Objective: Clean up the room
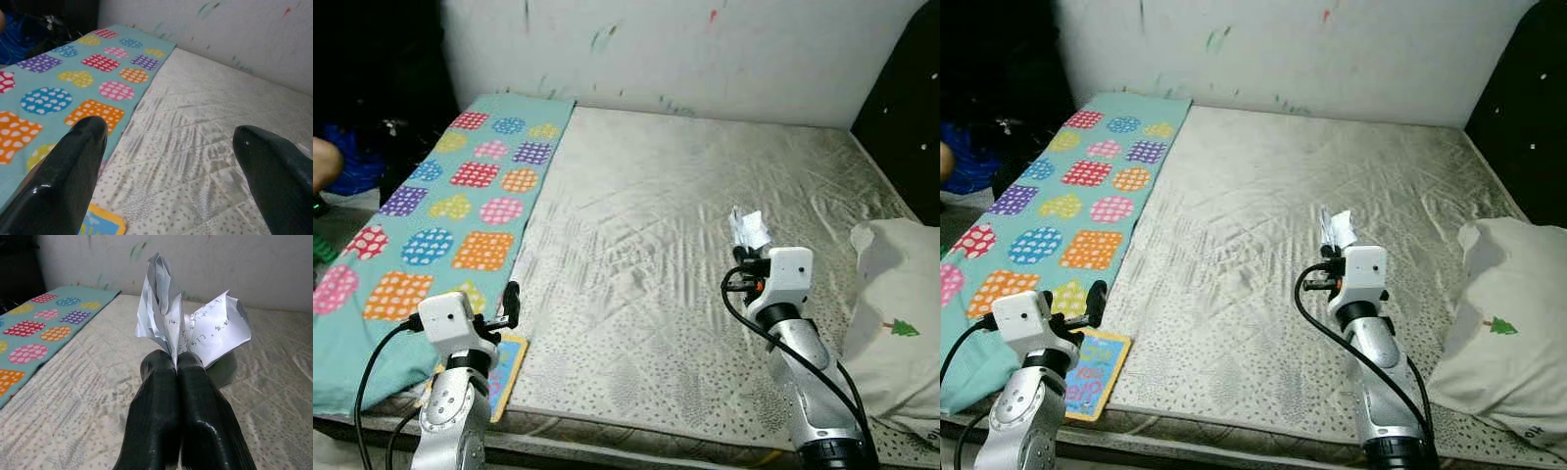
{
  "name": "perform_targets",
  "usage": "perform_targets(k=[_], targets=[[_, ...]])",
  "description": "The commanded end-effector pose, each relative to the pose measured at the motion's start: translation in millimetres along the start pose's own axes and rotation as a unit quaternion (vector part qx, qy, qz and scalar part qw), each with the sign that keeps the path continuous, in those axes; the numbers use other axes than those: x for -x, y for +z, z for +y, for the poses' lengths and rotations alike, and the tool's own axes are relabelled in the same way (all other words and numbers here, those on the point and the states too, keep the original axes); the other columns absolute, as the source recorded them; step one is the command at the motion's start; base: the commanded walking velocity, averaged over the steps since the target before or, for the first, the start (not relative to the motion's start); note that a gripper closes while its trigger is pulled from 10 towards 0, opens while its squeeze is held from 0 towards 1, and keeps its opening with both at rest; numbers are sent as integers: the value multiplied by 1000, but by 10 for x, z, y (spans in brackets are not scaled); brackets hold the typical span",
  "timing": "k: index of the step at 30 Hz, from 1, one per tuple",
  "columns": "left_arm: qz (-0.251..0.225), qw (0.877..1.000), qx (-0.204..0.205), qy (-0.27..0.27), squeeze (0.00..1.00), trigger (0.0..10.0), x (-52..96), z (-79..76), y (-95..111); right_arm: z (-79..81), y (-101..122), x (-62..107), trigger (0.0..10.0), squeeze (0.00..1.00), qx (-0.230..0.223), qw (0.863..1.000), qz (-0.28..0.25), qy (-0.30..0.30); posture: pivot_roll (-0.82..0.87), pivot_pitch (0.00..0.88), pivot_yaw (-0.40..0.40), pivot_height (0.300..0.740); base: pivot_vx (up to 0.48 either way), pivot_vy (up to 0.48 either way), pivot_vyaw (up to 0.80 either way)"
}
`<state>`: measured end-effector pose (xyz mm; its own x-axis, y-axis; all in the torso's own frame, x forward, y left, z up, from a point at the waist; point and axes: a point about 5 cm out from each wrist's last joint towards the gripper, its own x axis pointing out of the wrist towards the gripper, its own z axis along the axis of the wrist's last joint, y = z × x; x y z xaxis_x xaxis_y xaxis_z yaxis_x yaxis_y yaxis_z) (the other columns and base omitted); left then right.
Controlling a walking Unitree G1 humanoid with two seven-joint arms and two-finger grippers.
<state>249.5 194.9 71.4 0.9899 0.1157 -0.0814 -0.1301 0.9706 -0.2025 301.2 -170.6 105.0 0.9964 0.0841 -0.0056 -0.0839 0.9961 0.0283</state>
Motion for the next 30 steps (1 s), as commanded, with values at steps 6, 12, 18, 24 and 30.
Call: perform_targets(k=[6, 12, 18, 24, 30], targets=[[-1, 1000, -2, -7, 0, 10000, -21, -13, 32, 22, 49, -19, 10000, 0, 2, 1000, -7, 3, -151, 0, -22, 740, 0, 416, 0], [-2, 1000, -4, -5, 0, 10000, -31, -11, 33, 40, 61, -46, 10000, 0, 5, 1000, -9, 9, -148, 0, -24, 740, 0, 447, 0], [-2, 1000, -5, -5, 0, 10000, -33, -13, 36, 38, 60, -54, 10000, 0, 7, 1000, -9, 10, -148, 0, -24, 740, 0, 451, 0], [-4, 1000, -5, -6, 0, 10000, -38, -17, 41, 50, 54, -54, 10000, 0, 3, 1000, -9, 14, -148, 0, -24, 740, 0, 460, 0], [-6, 1000, -5, -6, 0, 10000, -40, -28, 49, 51, 51, -53, 10000, 0, 7, 1000, -8, 16, -149, 0, -24, 740, 0, 0, 0]])
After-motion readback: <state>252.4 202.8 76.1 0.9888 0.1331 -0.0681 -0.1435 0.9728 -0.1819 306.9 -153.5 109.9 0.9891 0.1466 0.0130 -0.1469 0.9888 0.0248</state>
